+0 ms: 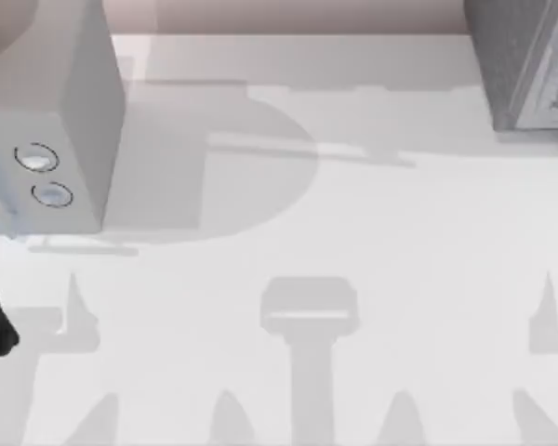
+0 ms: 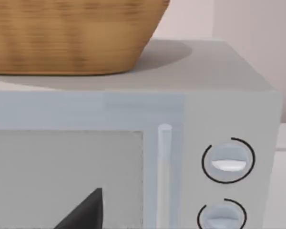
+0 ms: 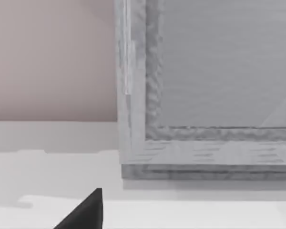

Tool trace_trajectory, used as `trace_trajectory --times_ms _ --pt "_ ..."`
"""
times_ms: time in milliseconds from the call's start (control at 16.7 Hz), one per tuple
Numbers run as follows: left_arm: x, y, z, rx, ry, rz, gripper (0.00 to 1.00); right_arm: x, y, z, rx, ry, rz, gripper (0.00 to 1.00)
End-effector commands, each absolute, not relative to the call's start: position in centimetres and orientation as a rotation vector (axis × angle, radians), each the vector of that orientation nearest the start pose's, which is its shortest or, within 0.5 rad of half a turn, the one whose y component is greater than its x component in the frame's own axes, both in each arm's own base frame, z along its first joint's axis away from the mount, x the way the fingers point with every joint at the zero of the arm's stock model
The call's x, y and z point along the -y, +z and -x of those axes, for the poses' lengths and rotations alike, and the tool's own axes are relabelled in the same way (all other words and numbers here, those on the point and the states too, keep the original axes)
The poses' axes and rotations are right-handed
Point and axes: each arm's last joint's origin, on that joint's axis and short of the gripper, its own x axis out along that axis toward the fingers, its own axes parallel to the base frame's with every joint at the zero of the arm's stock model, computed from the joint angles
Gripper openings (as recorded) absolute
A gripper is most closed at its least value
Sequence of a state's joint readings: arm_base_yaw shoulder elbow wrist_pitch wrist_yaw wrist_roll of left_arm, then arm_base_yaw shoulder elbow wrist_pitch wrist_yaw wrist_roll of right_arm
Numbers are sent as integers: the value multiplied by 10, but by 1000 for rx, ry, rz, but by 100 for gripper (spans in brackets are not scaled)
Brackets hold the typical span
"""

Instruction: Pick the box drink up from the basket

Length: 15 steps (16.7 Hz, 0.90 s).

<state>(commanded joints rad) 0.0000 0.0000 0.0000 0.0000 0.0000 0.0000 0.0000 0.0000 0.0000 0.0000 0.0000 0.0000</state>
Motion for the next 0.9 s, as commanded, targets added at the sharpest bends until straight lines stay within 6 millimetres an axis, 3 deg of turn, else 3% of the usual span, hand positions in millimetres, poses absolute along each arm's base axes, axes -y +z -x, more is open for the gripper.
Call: trace_trajectory --times_ms 240,420,660,900 --pt "1 163 -107 -14 0 3 100 1 160 -106 0 0 0 100" --pt "-2 178 -112 -36 -1 9 100 1 160 -106 0 0 0 100" --pt "-9 220 -131 -33 -5 11 100 1 160 -106 0 0 0 100" --pt "-24 266 -171 -12 -11 7 100 1 160 -106 0 0 0 100"
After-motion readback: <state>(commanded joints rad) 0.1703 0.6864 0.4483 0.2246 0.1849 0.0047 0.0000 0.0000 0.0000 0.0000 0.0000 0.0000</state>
